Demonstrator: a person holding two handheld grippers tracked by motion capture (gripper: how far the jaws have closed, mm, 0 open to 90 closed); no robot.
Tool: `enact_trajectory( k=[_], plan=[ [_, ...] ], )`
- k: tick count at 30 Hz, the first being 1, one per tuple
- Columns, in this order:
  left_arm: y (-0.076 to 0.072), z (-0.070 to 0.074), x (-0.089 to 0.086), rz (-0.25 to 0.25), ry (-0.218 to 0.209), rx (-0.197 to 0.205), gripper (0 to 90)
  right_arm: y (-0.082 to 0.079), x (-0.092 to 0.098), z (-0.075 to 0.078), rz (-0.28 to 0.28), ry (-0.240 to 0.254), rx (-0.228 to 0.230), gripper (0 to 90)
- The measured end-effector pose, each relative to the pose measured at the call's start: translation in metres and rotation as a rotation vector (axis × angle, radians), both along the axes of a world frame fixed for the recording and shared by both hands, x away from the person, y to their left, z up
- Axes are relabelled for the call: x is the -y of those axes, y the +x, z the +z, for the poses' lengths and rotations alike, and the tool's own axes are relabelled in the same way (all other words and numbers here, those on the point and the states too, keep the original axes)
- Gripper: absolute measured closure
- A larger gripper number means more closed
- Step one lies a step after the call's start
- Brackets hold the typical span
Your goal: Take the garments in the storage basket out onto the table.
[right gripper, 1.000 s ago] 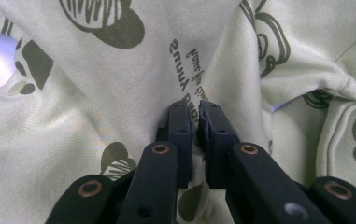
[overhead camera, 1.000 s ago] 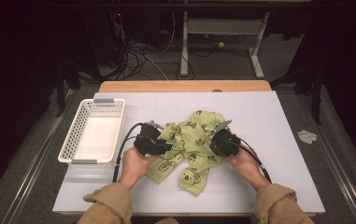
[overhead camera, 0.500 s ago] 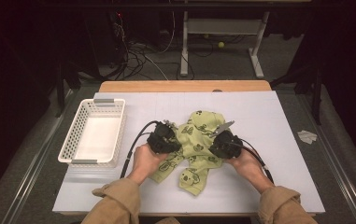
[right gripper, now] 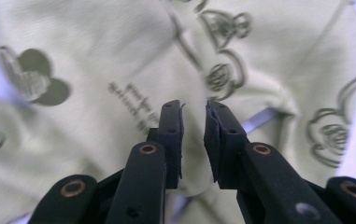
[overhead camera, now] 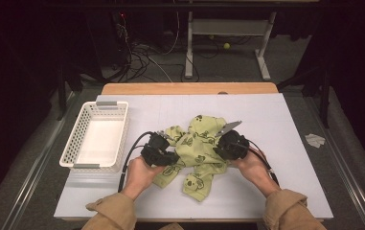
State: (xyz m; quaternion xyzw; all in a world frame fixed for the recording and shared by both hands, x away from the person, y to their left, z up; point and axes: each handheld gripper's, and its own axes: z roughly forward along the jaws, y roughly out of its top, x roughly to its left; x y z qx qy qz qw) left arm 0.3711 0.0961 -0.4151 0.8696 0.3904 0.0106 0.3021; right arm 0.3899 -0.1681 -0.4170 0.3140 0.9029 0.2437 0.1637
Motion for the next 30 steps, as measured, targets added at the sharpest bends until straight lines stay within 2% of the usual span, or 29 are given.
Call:
enact_trajectory(
  k=[2, 3, 4, 7, 9, 12, 15, 16, 20, 22, 24, 27, 30],
  plan=[
    [0.004, 0.007, -0.004, 0.017, -0.021, 0.009, 69.6, 0.005, -0.001, -0.002, -0.018, -0.009, 0.000, 77.3],
    [0.008, 0.015, -0.009, 0.029, -0.048, 0.011, 68.9, 0.008, -0.003, -0.007, -0.022, -0.021, -0.015, 76.4],
    [0.008, 0.015, -0.009, 0.029, -0.048, 0.011, 68.5, 0.008, -0.003, -0.007, -0.022, -0.021, -0.015, 76.4],
    [0.009, 0.024, -0.015, 0.046, -0.066, 0.024, 67.8, 0.010, -0.004, -0.018, -0.029, -0.034, -0.052, 77.1],
    [0.014, 0.030, -0.020, 0.072, -0.053, 0.039, 66.4, 0.008, -0.004, -0.026, -0.020, -0.041, -0.084, 84.7],
    [0.020, 0.030, -0.021, 0.093, -0.040, 0.036, 64.2, 0.005, -0.002, -0.026, -0.003, -0.048, -0.078, 86.7],
    [0.035, 0.025, -0.016, 0.113, -0.003, 0.029, 60.7, 0.004, -0.002, -0.026, 0.006, -0.058, -0.074, 87.4],
    [0.042, 0.022, -0.014, 0.123, 0.005, 0.016, 57.0, 0.003, -0.001, -0.026, 0.012, -0.062, -0.075, 87.9],
    [0.065, 0.010, -0.001, 0.156, 0.014, -0.041, 54.2, 0.001, 0.000, -0.025, 0.017, -0.074, -0.079, 88.1],
    [0.075, 0.005, 0.008, 0.166, 0.050, -0.051, 52.0, -0.001, 0.001, -0.025, 0.024, -0.081, -0.070, 88.1],
    [0.085, 0.002, 0.016, 0.176, 0.059, -0.061, 50.8, -0.004, 0.004, -0.026, 0.027, -0.078, -0.063, 88.2],
    [0.096, -0.004, 0.026, 0.195, 0.056, -0.083, 47.8, -0.007, 0.009, -0.026, 0.033, -0.075, -0.064, 88.1],
    [0.102, -0.012, 0.037, 0.181, 0.084, -0.102, 47.7, -0.008, 0.011, -0.026, 0.032, -0.070, -0.064, 88.1]
  ],
)
